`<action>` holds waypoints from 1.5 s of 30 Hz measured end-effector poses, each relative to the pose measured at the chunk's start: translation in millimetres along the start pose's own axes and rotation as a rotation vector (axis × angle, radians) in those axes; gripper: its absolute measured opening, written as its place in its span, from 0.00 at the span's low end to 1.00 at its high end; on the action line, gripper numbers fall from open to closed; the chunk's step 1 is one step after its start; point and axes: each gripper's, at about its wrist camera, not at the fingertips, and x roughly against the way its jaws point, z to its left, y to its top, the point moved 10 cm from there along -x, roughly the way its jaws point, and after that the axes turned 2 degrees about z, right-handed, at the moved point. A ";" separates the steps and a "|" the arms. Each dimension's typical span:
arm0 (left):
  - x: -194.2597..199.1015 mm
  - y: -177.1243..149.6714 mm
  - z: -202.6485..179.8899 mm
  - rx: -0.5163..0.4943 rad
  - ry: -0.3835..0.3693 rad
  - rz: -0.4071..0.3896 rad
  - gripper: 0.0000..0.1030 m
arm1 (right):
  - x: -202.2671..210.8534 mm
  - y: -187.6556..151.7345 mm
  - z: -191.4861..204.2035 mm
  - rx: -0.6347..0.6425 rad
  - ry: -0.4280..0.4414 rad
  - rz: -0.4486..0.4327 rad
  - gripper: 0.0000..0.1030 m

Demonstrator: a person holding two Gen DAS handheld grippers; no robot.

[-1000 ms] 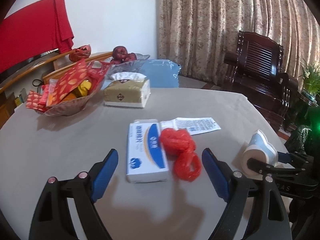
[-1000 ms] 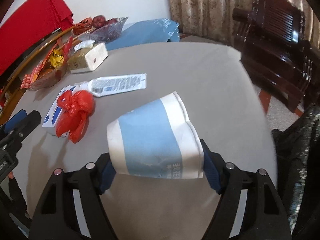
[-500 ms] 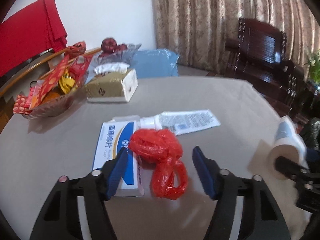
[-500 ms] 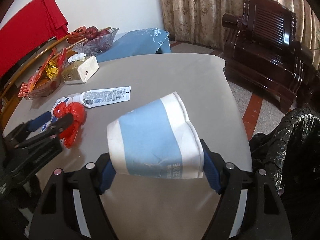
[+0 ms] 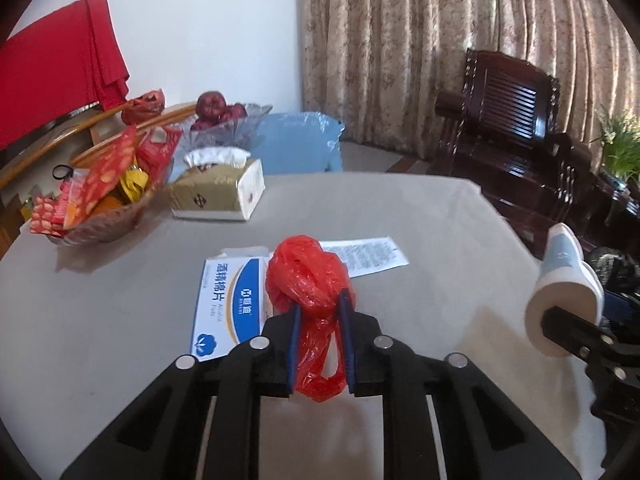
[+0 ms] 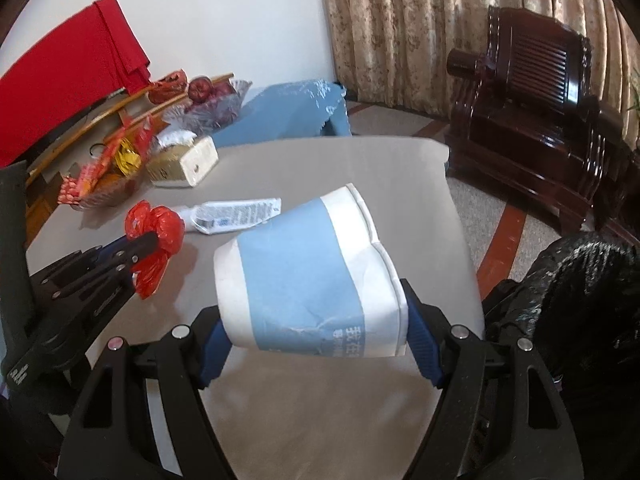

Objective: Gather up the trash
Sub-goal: 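Grasp the red plastic bag with the left gripper, then carry paper cup and red bag over the bin and open both grippers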

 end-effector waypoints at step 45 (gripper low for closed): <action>163.9 29.2 -167.9 -0.132 -0.271 -0.202 0.17 | 215.0 -10.5 -115.6 -0.088 -0.183 -0.264 0.70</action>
